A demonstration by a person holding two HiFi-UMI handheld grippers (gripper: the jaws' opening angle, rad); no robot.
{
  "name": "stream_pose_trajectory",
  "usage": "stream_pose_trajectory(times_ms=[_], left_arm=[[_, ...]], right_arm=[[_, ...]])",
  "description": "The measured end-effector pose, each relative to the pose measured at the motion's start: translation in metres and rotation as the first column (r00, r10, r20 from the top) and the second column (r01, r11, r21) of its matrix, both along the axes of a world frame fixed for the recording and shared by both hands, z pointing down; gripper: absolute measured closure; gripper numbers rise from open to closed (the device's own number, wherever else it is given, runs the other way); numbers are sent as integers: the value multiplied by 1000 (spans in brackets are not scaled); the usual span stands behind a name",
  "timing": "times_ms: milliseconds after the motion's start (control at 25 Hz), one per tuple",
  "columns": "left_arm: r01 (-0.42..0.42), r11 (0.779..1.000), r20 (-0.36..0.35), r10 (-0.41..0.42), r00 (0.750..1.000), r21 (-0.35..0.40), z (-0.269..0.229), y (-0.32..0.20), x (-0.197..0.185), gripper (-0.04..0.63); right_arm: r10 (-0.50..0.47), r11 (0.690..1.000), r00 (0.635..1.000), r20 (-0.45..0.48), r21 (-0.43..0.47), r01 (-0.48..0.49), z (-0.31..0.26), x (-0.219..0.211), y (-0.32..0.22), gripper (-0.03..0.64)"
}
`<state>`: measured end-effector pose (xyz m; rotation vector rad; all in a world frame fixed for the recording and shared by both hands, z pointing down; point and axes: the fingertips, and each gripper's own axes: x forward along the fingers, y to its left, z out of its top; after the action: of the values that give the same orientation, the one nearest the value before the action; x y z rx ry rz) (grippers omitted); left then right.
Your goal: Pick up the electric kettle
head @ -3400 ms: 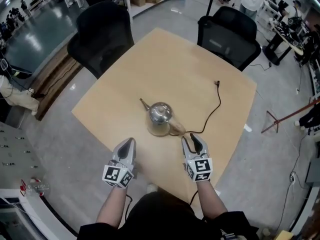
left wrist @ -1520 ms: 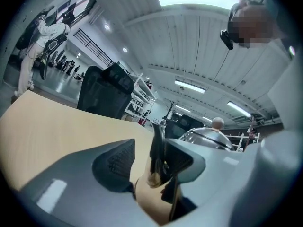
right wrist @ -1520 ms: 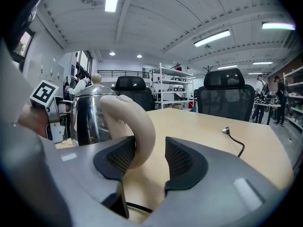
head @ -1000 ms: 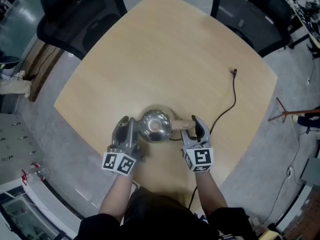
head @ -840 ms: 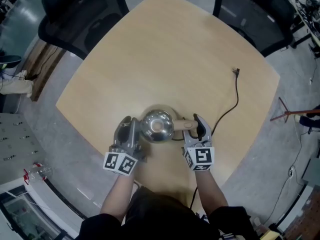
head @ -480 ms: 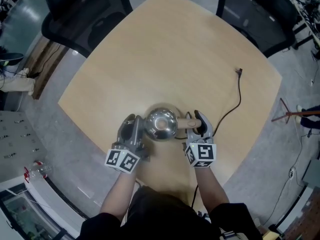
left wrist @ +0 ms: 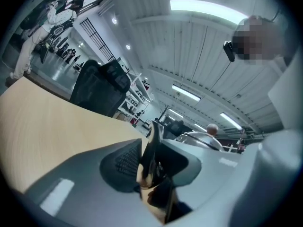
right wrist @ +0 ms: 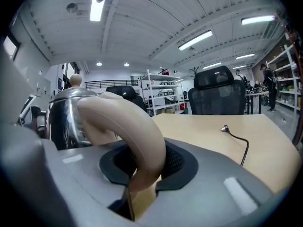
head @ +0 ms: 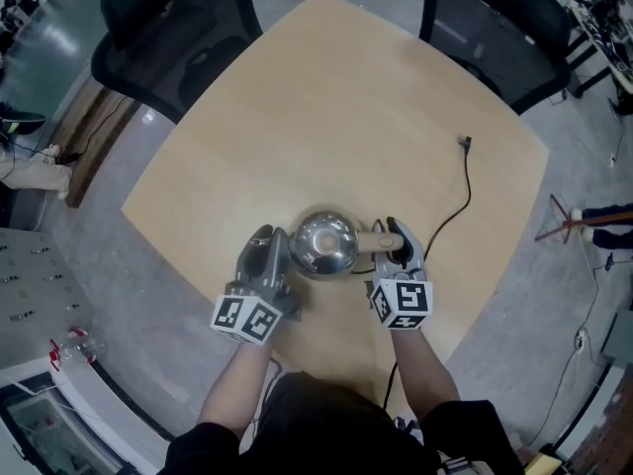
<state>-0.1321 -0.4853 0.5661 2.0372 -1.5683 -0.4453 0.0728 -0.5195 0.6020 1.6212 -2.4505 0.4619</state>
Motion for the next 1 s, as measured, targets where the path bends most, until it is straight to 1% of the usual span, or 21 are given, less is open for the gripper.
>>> stream_pose_trajectory(times_ms=[120,280,480,720,1000], left_arm=[[-4,999,7,4,1000,37,-12,-3,1,501],[-4,999,-12,4,1000,39,-20,13,-1,502],[5,997,-28,-3,1000,72,-38,27,-1,501],[9,994,-44,-5,999,104,-55,56,-3,502],[-16,989,-47,23,999,145,-72,86,-5,500]], right_arm=[[13,999,1000,3,43,-13,-16,2,-4,531],[20,998,1000,-10,55,-20,-29,1,12,531],[28,996,999,-20,91,-26,-49,2,27,531],[46,992,999,-25,120,-42,-69,1,60,531],[79,987,997,-19,142,-76,-83,0,103,531]])
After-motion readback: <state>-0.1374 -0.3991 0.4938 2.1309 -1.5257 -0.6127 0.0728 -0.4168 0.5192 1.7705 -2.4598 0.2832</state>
